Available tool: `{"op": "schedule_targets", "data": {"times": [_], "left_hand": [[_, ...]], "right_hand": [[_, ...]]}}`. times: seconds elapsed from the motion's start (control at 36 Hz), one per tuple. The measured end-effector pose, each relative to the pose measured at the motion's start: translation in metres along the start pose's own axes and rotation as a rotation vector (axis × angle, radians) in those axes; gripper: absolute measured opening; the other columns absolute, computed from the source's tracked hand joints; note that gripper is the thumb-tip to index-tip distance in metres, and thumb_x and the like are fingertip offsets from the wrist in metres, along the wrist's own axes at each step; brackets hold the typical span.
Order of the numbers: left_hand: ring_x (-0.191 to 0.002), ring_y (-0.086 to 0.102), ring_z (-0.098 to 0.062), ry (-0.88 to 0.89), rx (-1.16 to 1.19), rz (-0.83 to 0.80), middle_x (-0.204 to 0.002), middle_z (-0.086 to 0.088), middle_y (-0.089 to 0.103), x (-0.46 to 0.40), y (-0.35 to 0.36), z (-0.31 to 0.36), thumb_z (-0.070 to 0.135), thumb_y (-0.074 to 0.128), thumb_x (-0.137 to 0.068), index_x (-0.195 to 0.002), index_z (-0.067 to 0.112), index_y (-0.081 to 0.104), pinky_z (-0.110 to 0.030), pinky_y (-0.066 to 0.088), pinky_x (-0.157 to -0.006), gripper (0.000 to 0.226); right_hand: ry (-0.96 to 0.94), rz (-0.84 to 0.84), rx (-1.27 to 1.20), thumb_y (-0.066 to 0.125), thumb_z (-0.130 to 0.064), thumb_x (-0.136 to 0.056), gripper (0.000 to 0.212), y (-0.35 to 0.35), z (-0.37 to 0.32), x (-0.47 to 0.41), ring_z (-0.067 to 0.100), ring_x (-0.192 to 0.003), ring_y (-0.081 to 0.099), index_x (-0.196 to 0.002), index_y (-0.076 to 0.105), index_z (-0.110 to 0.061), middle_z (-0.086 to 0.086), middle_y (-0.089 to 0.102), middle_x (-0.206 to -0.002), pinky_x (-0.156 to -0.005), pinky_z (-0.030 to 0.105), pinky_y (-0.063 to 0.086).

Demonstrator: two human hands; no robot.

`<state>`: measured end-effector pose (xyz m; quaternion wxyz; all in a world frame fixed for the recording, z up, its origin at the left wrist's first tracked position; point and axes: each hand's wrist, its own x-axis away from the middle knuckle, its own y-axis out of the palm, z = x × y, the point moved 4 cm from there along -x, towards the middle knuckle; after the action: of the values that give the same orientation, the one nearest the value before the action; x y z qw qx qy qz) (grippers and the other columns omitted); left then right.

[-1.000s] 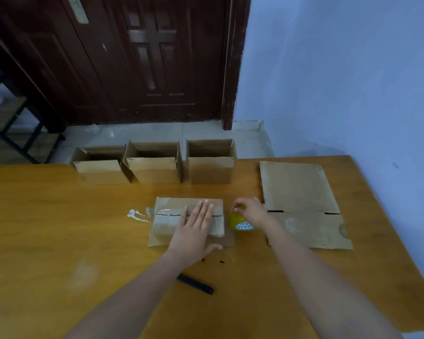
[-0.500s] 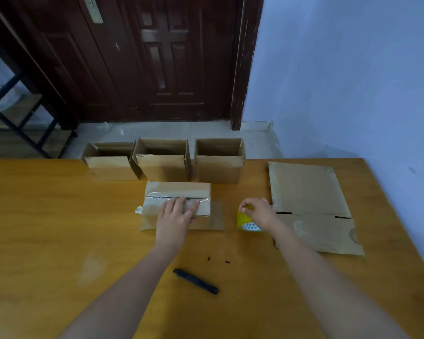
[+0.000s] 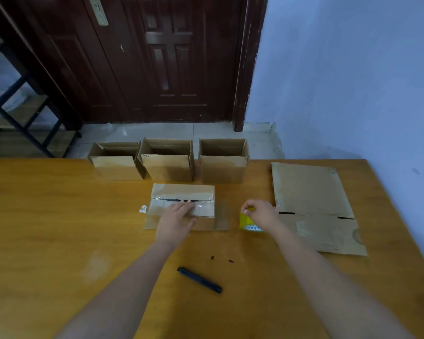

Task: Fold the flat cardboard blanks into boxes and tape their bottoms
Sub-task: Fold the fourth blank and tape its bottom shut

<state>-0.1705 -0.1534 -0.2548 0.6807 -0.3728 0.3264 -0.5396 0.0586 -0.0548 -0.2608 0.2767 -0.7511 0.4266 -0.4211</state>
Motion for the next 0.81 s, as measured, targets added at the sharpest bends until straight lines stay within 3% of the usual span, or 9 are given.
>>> {"op": "schedule_targets", "data": {"times": [0.11, 0.19, 0.25, 0.33, 0.44, 0.56, 0.69, 0.81], "left_hand": [[-0.102, 0.055, -0.011, -0.195, 0.451, -0.032, -0.104, 0.005, 0.064, -0.004, -0.015, 0.003, 0.027, 0.064, -0.088, -0.106, 0.020, 0.067, -0.028, 0.047, -0.092, 0.019], [-0.089, 0.058, -0.010, -0.227, 0.601, 0.005, -0.093, 0.002, 0.064, -0.001, -0.025, 0.010, 0.024, 0.060, -0.091, -0.096, 0.021, 0.066, -0.029, 0.051, -0.082, 0.008], [-0.088, 0.054, -0.009, -0.158, 0.504, 0.061, -0.092, 0.002, 0.060, 0.001, -0.030, 0.016, 0.021, 0.059, -0.091, -0.091, 0.019, 0.065, -0.025, 0.045, -0.079, 0.006], [-0.092, 0.049, -0.010, 0.054, 0.284, 0.148, -0.088, 0.007, 0.058, 0.008, -0.035, 0.034, 0.014, 0.061, -0.089, -0.087, 0.015, 0.064, -0.021, 0.037, -0.083, 0.004], [-0.085, 0.053, -0.011, 0.235, 0.250, -0.044, -0.084, 0.007, 0.059, 0.023, -0.021, 0.063, 0.015, 0.059, -0.089, -0.088, 0.014, 0.065, -0.024, 0.045, -0.076, 0.006], [-0.086, 0.053, -0.011, 0.204, 0.262, -0.270, -0.088, 0.006, 0.057, 0.038, 0.005, 0.076, 0.029, 0.054, -0.092, -0.094, 0.019, 0.061, -0.028, 0.046, -0.075, 0.012], [-0.104, 0.050, -0.012, 0.002, 0.367, -0.405, -0.112, 0.001, 0.053, 0.044, 0.034, 0.069, 0.040, 0.065, -0.085, -0.118, 0.012, 0.051, -0.024, 0.040, -0.088, 0.045], [-0.094, 0.049, -0.015, 0.019, 0.350, -0.431, -0.099, 0.000, 0.050, 0.046, 0.037, 0.064, 0.037, 0.069, -0.083, -0.110, 0.011, 0.058, -0.024, 0.037, -0.076, 0.039]], "right_hand": [[0.038, -0.006, -0.048, 0.054, -0.027, -0.093, 0.015, -0.001, 0.000, 0.011, 0.014, -0.105, 0.052, -0.084, 0.065, -0.031, -0.013, 0.063, -0.102, -0.098, 0.040, 0.029], [0.069, 0.008, -0.120, 0.057, -0.022, -0.091, 0.021, -0.002, 0.003, 0.019, 0.016, -0.100, 0.054, -0.073, 0.062, -0.032, -0.013, 0.059, -0.093, -0.097, 0.039, 0.038], [0.069, 0.022, -0.197, 0.060, -0.016, -0.089, 0.021, -0.002, 0.003, 0.025, 0.018, -0.098, 0.056, -0.073, 0.063, -0.028, -0.008, 0.061, -0.092, -0.089, 0.032, 0.043], [0.052, 0.056, -0.237, 0.061, -0.009, -0.088, 0.011, -0.005, 0.003, 0.037, 0.015, -0.089, 0.054, -0.086, 0.071, -0.012, -0.003, 0.061, -0.086, -0.070, 0.022, 0.035], [0.080, 0.061, -0.246, 0.062, -0.010, -0.088, 0.010, -0.004, 0.000, 0.050, 0.016, -0.083, 0.053, -0.088, 0.072, -0.008, -0.003, 0.057, -0.079, -0.067, 0.024, 0.037], [0.075, 0.008, -0.238, 0.066, -0.010, -0.084, 0.028, 0.006, -0.002, 0.055, 0.018, -0.078, 0.060, -0.065, 0.064, -0.030, -0.003, 0.063, -0.075, -0.076, 0.036, 0.051], [0.002, -0.089, -0.246, 0.065, -0.011, -0.086, 0.017, 0.013, -0.025, 0.067, 0.004, -0.060, 0.051, -0.075, 0.066, -0.024, -0.008, 0.061, -0.073, -0.061, 0.021, 0.042], [-0.047, -0.146, -0.210, 0.064, -0.012, -0.087, 0.014, 0.023, -0.038, 0.071, 0.006, -0.063, 0.053, -0.079, 0.067, -0.023, -0.006, 0.060, -0.076, -0.065, 0.025, 0.046]]}}
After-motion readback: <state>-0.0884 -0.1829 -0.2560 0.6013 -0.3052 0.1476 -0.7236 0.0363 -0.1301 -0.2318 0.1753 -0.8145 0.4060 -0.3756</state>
